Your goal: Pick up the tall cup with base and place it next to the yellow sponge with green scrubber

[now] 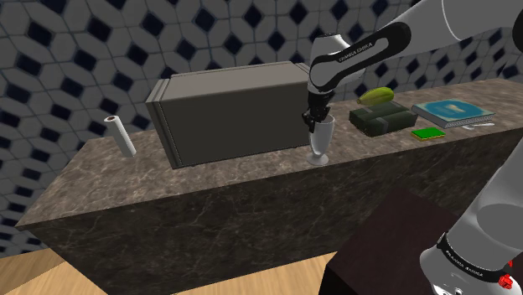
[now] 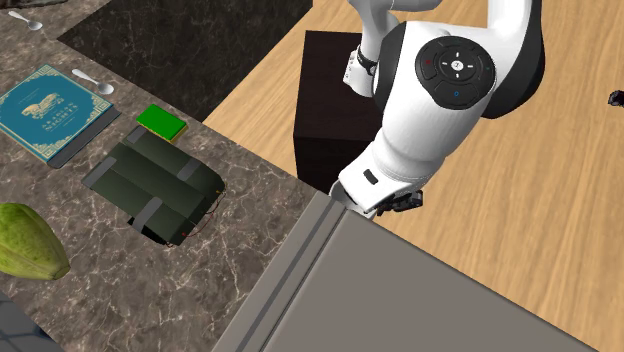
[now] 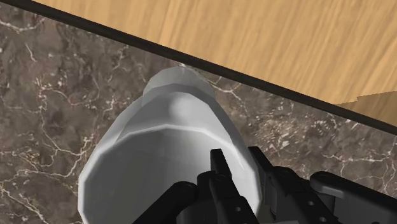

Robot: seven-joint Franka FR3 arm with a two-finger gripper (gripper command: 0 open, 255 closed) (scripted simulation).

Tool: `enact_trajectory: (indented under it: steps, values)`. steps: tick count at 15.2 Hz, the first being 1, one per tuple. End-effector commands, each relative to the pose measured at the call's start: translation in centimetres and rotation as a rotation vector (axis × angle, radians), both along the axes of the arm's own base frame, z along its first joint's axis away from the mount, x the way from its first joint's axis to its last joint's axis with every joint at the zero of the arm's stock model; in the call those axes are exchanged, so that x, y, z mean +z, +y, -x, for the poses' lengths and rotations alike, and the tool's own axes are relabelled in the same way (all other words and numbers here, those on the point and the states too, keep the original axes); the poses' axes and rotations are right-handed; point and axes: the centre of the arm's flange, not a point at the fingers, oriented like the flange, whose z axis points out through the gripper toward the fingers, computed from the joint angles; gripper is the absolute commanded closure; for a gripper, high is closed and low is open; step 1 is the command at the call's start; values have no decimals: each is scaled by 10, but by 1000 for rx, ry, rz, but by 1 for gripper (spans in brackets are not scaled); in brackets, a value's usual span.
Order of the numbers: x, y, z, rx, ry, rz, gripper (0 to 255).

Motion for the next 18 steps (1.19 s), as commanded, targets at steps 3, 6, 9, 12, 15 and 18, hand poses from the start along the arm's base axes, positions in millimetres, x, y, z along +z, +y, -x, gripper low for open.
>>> enact_trajectory:
  steps: [3,6,9,12,15,18]
  values:
    - [0,0,0,0,1,0,255]
    - [0,0,0,0,1,0,255]
    - [16,0,0,0,1,0,255]
    - [31,0,0,0,1,0,255]
    - [47,0,0,0,1,0,255]
    - [63,0,0,0,1,0,255]
